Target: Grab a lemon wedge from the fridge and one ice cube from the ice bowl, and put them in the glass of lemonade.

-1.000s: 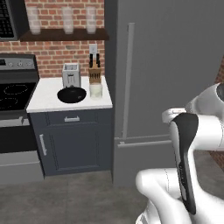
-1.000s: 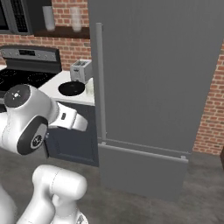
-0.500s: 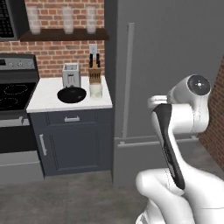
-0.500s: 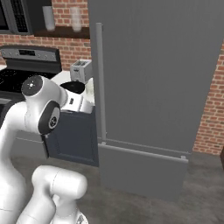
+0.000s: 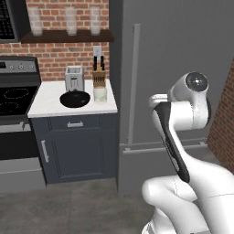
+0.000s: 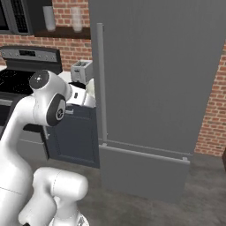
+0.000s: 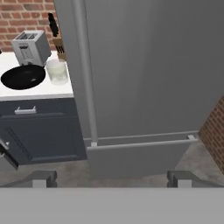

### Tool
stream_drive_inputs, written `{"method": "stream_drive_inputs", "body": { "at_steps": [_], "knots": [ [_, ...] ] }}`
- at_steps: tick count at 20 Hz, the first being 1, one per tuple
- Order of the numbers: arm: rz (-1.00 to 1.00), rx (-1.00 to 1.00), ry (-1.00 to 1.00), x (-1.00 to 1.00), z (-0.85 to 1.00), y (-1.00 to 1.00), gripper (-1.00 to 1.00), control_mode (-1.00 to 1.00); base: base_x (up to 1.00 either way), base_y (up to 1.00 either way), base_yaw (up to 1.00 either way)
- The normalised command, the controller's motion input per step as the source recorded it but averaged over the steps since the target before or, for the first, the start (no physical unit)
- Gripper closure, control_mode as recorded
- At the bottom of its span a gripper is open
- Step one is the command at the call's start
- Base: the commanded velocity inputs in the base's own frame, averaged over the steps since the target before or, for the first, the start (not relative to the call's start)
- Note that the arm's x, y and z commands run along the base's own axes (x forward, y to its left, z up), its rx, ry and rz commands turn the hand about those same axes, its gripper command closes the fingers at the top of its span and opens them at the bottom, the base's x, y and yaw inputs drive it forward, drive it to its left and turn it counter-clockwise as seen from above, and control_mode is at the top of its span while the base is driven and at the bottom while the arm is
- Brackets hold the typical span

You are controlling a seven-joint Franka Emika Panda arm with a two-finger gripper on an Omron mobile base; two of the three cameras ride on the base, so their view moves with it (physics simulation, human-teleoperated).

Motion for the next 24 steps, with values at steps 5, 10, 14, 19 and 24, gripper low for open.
{"method": "stream_drive_inputs", "body": {
  "at_steps": [5, 10, 14, 19, 24],
  "knots": [
    [0.0, 0.0, 0.0, 0.21, 0.0, 0.0, -1.0, -1.0, 0.0, 0.0, 0.0],
    [-0.03, 0.0, 0.0, 0.43, 0.0, 0.03, -1.0, -1.0, 0.0, 0.0, 0.0],
    [-0.02, 0.0, 0.0, 0.32, 0.0, 0.0, -1.0, -1.0, 0.0, 0.0, 0.0],
    [-0.02, 0.0, 0.0, 0.53, 0.0, 0.0, -1.0, -1.0, 0.0, 0.0, 0.0],
    [-0.02, 0.0, 0.0, 0.6, 0.0, 0.01, -1.0, -1.0, 0.0, 0.0, 0.0]
  ]
}}
